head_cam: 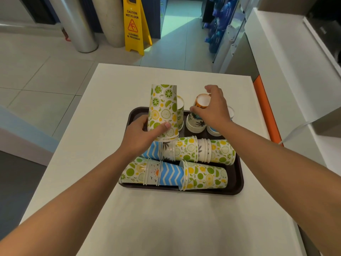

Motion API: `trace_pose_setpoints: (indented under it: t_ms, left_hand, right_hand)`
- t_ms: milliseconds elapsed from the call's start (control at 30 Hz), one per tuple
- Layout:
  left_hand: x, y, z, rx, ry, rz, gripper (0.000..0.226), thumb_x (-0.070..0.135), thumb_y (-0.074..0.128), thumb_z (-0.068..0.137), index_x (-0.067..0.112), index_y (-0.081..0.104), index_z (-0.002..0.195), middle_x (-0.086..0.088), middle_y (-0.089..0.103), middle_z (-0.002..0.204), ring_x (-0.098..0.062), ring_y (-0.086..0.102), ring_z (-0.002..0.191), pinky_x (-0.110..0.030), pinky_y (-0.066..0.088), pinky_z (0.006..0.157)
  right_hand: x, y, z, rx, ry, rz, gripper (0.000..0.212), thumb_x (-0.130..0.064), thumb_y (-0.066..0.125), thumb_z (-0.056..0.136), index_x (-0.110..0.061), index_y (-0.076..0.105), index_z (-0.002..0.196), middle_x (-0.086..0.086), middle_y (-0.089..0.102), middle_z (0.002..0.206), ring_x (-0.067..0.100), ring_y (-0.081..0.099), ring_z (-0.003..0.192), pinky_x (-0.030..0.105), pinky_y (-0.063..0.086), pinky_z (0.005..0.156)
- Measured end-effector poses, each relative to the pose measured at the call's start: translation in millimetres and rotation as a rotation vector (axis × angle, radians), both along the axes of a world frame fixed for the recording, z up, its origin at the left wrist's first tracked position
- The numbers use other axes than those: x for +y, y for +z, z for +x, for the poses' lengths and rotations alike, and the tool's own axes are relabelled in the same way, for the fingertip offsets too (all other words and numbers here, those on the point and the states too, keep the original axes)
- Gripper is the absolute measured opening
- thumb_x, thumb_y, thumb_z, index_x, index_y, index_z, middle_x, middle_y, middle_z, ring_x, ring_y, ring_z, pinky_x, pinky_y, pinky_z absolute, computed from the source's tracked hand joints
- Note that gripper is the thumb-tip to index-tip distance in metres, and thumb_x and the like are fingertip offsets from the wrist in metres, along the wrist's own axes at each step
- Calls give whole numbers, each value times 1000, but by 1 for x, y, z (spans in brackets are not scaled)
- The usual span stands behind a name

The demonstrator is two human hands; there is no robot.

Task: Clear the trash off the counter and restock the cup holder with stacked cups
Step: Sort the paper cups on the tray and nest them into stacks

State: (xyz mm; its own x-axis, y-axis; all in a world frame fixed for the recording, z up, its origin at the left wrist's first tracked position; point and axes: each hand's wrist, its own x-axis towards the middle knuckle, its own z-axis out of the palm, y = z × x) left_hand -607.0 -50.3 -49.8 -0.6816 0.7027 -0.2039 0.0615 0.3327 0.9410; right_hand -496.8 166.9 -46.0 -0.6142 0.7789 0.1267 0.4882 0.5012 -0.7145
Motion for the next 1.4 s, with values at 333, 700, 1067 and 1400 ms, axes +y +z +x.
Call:
trace_pose_setpoints:
  t_ms: [333,700,1067,1400]
  left_hand:
    - [22,20,-9,141,129,148,55,51,83,71,24,63,115,9,72,111,-6,70,98,-28,59,83]
    - [84,-18,-30,286,48,-26,76,47,86,67,15,57,130,3,66,123,-13,62,110,-35,55,91]
    - [87,-57,-38,226,-148,-351,87,58,86,58,20,54,130,1,66,126,-22,62,117,-46,50,101]
    - [43,-31,-46,201,-249,-401,89,38,82,78,13,38,151,-3,44,154,-18,43,140,-34,37,112]
  right_hand:
    - [2,3,6,-13,-29,-49,82,-18,82,74,-14,36,141,7,45,141,22,46,125,25,34,91]
    - [2,-9,16,-64,-27,-50,72,-12,77,79,-11,38,139,9,47,138,24,47,125,30,39,98]
    - [6,-15,15,-27,-44,-80,76,-10,79,76,-12,38,140,8,48,139,22,47,127,33,41,105]
    - [-17,1,54,-22,-59,-140,80,-17,82,75,-14,38,143,5,48,142,18,50,124,30,43,101]
